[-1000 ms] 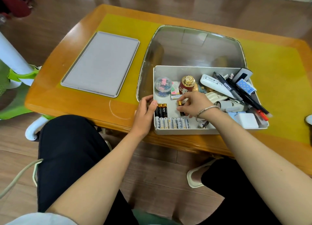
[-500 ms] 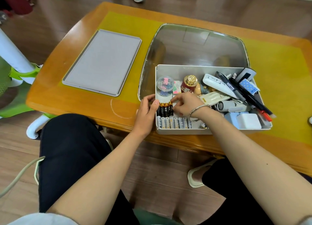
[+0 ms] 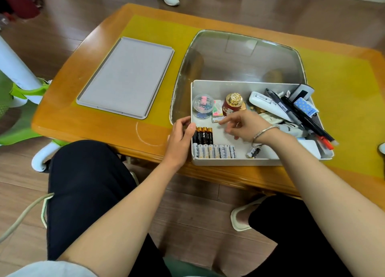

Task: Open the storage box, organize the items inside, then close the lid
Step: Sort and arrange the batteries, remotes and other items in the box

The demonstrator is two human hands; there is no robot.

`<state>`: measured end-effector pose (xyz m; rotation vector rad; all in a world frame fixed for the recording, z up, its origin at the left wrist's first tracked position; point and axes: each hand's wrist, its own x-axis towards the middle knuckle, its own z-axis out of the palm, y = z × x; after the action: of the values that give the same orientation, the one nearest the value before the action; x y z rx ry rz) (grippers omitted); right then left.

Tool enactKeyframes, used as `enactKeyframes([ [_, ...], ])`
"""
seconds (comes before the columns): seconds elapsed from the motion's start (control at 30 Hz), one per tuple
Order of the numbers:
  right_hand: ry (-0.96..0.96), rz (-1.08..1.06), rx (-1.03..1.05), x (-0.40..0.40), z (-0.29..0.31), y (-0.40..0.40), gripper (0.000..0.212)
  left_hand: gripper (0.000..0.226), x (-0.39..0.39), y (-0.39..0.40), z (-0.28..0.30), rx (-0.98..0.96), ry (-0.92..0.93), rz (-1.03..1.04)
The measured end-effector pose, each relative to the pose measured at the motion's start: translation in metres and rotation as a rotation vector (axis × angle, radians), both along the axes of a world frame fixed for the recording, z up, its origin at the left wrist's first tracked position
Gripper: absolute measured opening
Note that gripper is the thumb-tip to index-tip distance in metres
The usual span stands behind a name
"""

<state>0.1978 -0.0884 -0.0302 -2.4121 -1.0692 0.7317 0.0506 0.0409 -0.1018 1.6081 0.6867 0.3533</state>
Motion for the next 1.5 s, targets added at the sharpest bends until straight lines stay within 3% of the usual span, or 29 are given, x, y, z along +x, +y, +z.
enactKeyframes([
  [0.33,-0.225,0.107,-0.386,0.018,0.010,-0.061,0.015,0.080,0.000,0.000,-0.001,-0.002,0.002,-0.007],
  [0.63,-0.221,0.204,-0.524,0.017,-0.003,-0.053,0.014,0.074,0.001,0.000,-0.002,-0.028,-0.004,-0.011],
  [0.77,-0.268,0.252,-0.554,0.018,-0.004,-0.049,0.009,0.072,0.001,0.000,-0.003,-0.041,-0.017,-0.007],
  [1.1,-0.393,0.191,-0.507,0.018,-0.010,-0.049,0.027,0.075,0.001,0.000,-0.003,-0.023,-0.015,-0.008],
  [1.5,-0.391,0.257,-0.563,0.016,-0.012,-0.046,0.012,0.076,0.001,0.000,-0.004,-0.034,-0.023,-0.015],
])
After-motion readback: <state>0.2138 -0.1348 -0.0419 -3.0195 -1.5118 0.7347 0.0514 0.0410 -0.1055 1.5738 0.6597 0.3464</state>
